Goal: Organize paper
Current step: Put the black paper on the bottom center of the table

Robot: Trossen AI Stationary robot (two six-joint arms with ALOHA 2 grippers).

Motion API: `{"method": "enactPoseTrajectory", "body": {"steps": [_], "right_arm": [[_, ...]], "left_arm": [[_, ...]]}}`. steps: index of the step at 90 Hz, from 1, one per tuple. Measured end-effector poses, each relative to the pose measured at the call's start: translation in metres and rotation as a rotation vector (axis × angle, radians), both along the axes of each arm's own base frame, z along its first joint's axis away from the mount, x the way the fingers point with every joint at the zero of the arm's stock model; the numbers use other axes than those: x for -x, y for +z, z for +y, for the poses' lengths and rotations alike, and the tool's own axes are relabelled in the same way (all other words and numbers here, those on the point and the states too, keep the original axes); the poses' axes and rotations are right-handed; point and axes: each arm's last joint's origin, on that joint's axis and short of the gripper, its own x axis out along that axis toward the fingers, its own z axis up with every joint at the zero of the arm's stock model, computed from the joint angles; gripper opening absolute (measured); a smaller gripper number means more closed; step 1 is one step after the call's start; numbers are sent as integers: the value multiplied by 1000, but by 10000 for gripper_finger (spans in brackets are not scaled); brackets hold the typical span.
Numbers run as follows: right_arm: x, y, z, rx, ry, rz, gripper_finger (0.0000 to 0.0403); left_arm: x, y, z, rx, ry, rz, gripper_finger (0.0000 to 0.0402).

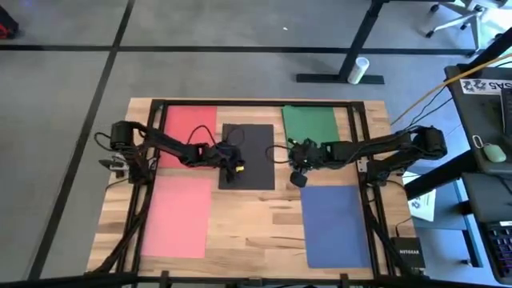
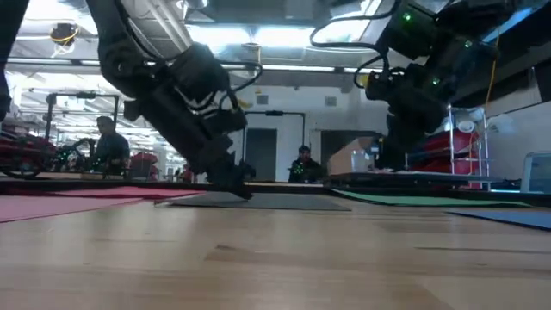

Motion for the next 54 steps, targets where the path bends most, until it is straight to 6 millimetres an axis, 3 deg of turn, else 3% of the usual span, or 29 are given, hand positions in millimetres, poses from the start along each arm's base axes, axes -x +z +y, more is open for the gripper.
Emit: {"method": "enactPoseTrajectory", "body": {"steps": [54], "right_arm": [[0, 0, 0, 23, 19, 8, 0]], "left_arm": [[-2, -3, -72, 184, -64, -28, 0]]}}
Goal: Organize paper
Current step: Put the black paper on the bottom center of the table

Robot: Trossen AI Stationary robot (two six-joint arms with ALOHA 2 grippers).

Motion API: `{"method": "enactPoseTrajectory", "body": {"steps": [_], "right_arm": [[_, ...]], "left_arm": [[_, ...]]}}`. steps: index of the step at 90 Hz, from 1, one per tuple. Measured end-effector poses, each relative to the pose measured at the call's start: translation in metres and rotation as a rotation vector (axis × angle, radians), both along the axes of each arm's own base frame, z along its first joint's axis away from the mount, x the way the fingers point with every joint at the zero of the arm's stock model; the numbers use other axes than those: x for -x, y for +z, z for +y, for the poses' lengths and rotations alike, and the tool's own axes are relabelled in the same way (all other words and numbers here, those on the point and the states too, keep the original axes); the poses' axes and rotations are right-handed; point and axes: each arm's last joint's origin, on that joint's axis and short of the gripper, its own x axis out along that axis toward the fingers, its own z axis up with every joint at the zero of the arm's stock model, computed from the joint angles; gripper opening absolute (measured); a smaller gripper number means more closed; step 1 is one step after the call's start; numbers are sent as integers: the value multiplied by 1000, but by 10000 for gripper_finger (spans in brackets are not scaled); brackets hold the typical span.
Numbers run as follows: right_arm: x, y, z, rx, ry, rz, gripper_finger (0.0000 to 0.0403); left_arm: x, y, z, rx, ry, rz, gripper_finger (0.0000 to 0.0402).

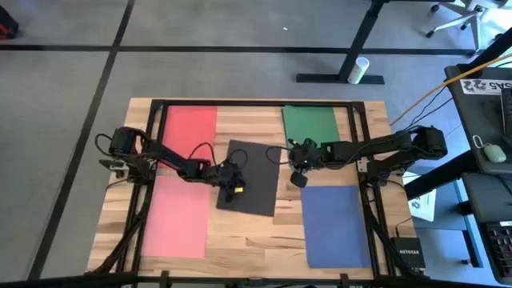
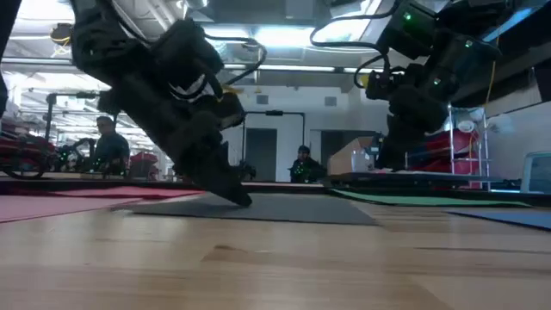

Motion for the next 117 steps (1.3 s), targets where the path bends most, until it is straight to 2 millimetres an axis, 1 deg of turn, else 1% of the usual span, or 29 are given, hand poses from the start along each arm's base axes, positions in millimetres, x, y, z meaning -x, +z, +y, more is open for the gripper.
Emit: {"method": "enactPoseTrajectory", "body": {"steps": [10, 23, 40, 57, 69, 85, 92, 98, 111, 117], "right_arm": [[0, 0, 0, 0, 0, 0, 0], [0, 0, 0, 0, 1, 0, 0], [0, 0, 0, -2, 2, 0, 0], [0, 0, 0, -3, 2, -1, 0], [0, 0, 1, -10, 7, -1, 0], [0, 0, 1, -23, 7, -5, 0], [0, 0, 1, -30, 11, -5, 0], [0, 0, 1, -30, 11, -5, 0], [-1, 0, 1, -31, 11, -6, 0], [0, 0, 1, -31, 11, -5, 0]], "left_arm": [[0, 1, -10, 4, 56, -30, 0], [2, 1, -17, 5, 133, -50, 0], [4, 1, -32, 47, 128, -60, 0], [6, 4, -49, 54, 117, -79, 0], [-1, 10, -65, 66, 80, -111, 0], [-19, 6, -84, 57, 45, -115, 0], [-24, 3, -87, 27, 27, -96, 0], [-26, 5, -88, -30, 34, -75, 0], [-30, 23, -83, -160, 111, -91, 0], [-31, 30, -83, -192, 109, -94, 0]]}}
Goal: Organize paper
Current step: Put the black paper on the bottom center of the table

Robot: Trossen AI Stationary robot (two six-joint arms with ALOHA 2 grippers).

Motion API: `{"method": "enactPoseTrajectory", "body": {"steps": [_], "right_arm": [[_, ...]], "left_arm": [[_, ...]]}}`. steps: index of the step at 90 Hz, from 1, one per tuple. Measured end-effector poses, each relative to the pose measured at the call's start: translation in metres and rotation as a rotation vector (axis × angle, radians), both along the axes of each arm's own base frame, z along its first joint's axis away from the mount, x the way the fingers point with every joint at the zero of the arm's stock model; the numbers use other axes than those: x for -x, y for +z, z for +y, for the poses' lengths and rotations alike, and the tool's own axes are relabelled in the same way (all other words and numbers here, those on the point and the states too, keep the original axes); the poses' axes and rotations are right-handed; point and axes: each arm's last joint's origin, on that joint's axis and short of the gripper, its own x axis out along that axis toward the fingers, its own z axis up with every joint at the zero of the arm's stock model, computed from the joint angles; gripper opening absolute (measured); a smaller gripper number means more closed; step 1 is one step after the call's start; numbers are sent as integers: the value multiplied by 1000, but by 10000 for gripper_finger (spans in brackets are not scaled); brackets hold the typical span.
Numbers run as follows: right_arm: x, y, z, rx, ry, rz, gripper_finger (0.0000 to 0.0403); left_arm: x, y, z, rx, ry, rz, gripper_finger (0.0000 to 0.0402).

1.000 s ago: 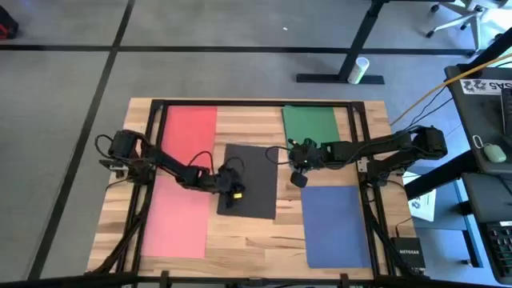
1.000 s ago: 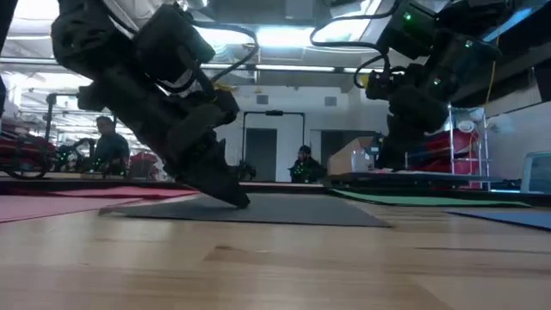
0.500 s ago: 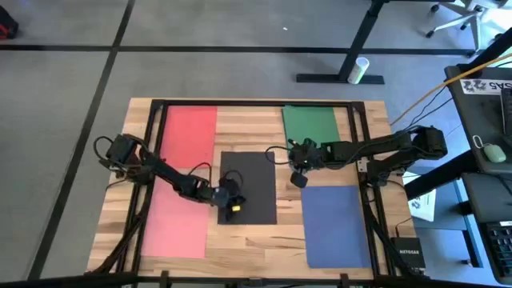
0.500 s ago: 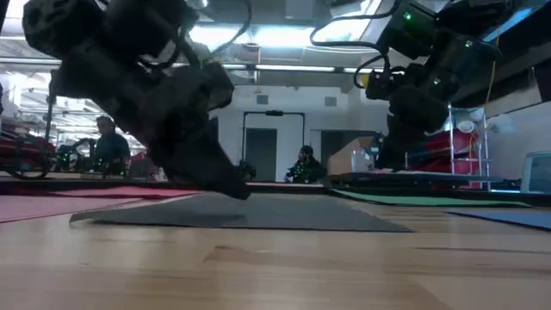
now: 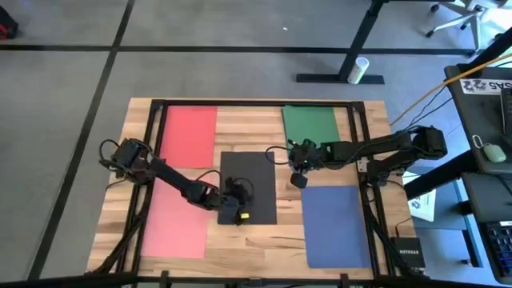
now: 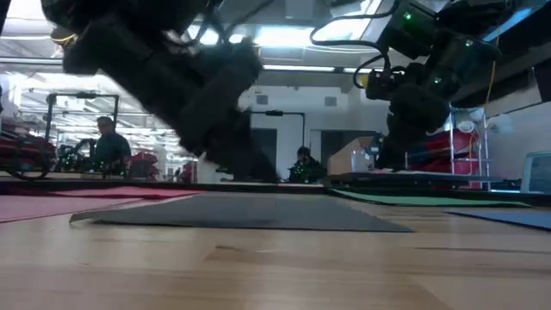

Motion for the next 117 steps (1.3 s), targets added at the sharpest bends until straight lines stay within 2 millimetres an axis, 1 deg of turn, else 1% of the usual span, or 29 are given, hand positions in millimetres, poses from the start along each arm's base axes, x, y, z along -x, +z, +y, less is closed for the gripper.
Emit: {"method": "enactPoseTrajectory", "body": {"steps": [7, 13, 24, 28, 40, 59, 80, 101, 107, 117], "right_arm": [[0, 0, 0, 0, 0, -1, 0], [0, 0, 0, 2, 2, 0, 0], [0, 0, 0, 3, 4, 0, 0], [0, 0, 0, 3, 4, -1, 0], [0, 0, 0, 3, 5, 2, 0], [0, 0, 0, 5, 8, 2, 0], [0, 0, 0, 6, 9, 2, 0], [0, 0, 0, 1, 15, 2, 0], [0, 0, 0, 1, 15, 2, 0], [0, 0, 0, 3, 19, 3, 0]], "left_arm": [[0, 0, 1, -30, 5, 52, 0], [3, -5, 5, -44, 29, 112, 0], [6, -15, 15, -26, 94, 181, 0], [5, -17, 16, -5, 87, 186, 0], [-1, -22, 10, 87, 11, 170, 0], [3, -22, -5, 152, -2, 159, 0], [4, -18, -24, 226, -18, 147, 0], [-1, -12, -28, 225, -34, 142, 0], [-5, -7, -30, 195, -60, 145, 0], [-13, 8, -29, 133, -90, 186, 0]]}}
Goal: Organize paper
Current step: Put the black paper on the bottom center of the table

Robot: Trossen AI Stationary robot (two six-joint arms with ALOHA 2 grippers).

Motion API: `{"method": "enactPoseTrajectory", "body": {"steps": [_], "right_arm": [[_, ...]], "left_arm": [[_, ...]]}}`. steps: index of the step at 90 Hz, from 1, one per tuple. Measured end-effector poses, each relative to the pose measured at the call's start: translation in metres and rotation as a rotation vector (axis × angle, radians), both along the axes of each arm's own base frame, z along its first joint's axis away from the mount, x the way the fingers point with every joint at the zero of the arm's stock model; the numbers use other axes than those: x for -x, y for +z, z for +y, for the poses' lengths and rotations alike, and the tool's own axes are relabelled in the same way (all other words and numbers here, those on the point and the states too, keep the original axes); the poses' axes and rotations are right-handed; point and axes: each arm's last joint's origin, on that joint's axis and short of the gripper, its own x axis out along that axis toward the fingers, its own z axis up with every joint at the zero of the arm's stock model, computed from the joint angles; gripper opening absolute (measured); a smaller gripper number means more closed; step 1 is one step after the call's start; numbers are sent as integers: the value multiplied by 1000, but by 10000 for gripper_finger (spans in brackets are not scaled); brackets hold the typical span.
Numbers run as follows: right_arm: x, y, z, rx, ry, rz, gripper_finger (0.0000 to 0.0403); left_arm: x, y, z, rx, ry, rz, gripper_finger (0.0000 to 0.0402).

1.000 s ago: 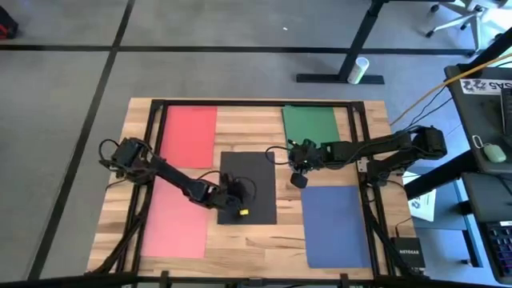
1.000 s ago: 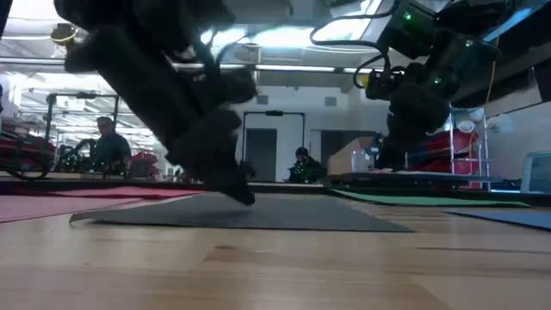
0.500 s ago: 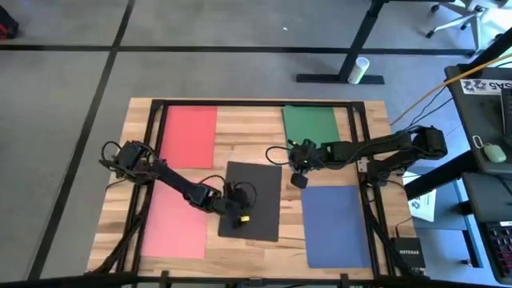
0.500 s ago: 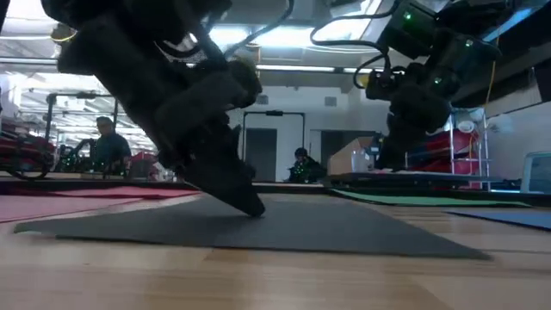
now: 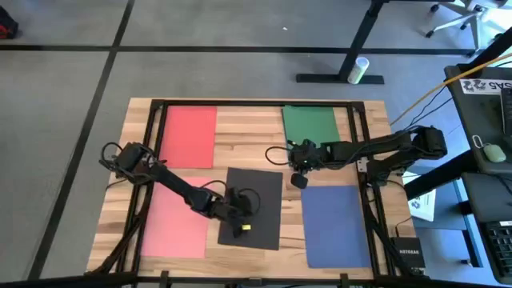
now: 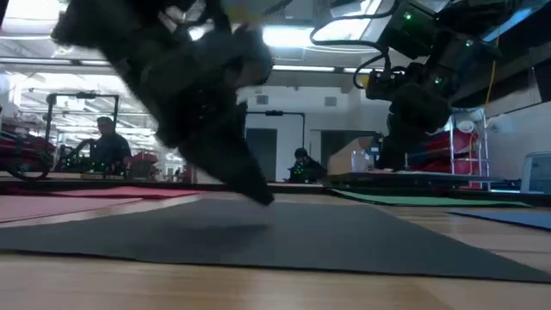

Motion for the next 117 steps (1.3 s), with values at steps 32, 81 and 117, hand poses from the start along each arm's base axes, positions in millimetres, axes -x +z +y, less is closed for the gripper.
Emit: {"method": "enactPoseTrajectory", "body": {"steps": [32, 81, 117], "right_arm": [[0, 0, 1, -13, 28, 3, 0], [0, 0, 2, -37, 44, 3, 0], [1, -1, 3, -77, 76, 8, 0]], "left_arm": [[14, 2, 10, -61, 34, 294, 0], [16, 2, -3, 41, 52, 267, 0], [13, 3, -5, 82, 83, 230, 0]]}}
